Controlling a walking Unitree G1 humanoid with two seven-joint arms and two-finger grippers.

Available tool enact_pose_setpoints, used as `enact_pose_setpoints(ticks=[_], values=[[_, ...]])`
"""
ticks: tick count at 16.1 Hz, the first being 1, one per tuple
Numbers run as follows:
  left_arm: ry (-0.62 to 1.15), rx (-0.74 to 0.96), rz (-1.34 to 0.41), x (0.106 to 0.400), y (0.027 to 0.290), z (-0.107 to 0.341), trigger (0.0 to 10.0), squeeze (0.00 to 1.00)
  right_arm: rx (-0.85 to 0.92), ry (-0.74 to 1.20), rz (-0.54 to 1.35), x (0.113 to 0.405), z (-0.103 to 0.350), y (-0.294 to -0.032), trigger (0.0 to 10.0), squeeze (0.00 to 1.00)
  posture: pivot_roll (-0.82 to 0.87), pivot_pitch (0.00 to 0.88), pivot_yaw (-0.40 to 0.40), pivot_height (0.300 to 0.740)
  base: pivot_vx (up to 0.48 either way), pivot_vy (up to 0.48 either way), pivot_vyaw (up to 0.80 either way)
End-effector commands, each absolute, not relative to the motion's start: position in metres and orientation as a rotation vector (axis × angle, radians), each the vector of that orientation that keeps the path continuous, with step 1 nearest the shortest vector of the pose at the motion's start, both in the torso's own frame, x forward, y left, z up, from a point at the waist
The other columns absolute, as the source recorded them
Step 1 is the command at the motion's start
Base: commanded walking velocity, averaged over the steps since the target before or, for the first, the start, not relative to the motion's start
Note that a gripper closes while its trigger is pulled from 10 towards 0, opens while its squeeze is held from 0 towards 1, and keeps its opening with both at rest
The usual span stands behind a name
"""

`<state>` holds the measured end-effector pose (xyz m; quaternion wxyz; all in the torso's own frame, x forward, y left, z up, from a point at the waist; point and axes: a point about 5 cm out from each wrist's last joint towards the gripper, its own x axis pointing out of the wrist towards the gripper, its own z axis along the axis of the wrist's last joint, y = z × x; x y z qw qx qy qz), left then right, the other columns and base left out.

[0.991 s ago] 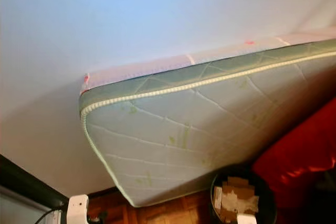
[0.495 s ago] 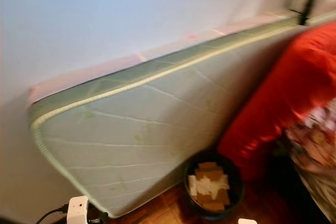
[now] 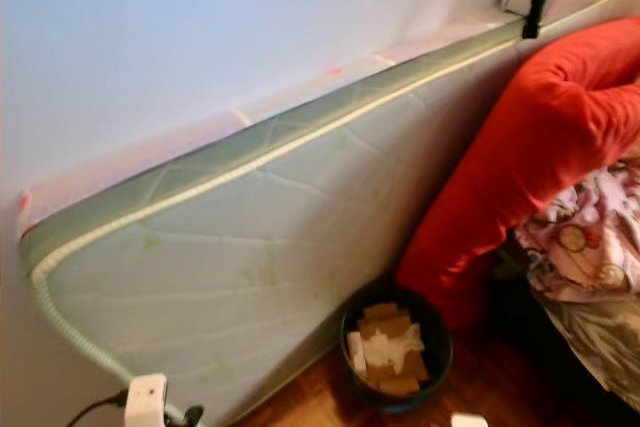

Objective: Clean up the room

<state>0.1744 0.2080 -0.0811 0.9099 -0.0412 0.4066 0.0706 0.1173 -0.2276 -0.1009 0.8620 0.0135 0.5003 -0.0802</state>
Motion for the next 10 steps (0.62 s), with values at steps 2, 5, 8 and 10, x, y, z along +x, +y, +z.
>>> enact_pose_setpoints(ticks=[2, 5, 8, 10], values=[[1.052, 0.025, 0.132, 0.1340, 0.2345, -0.0948, 10.0, 0.00, 0.164, 1.097, -0.127, 0.1393, -0.0987, -0.2129, 10.0, 0.00, 0.05, 0.000, -0.013, 0.740, 0.000, 0.000, -0.77], [1.051, 0.018, 0.137, 0.1336, 0.2344, -0.0949, 10.0, 0.00, 0.163, 1.098, -0.127, 0.1391, -0.0987, -0.2134, 10.0, 0.00, 0.04, 0.000, -0.016, 0.740, 0.000, 0.000, -0.77], [1.049, 0.014, 0.143, 0.1326, 0.2376, -0.0944, 10.0, 0.00, 0.159, 1.096, -0.125, 0.1395, -0.0984, -0.2143, 10.0, 0.00, 0.05, 0.000, -0.022, 0.740, 0.000, 0.000, -0.77], [1.047, 0.006, 0.155, 0.1308, 0.2419, -0.0938, 10.0, 0.00, 0.163, 1.088, -0.138, 0.1401, -0.0980, -0.2152, 10.0, 0.00, 0.05, 0.000, -0.024, 0.740, 0.000, 0.000, -0.23]])
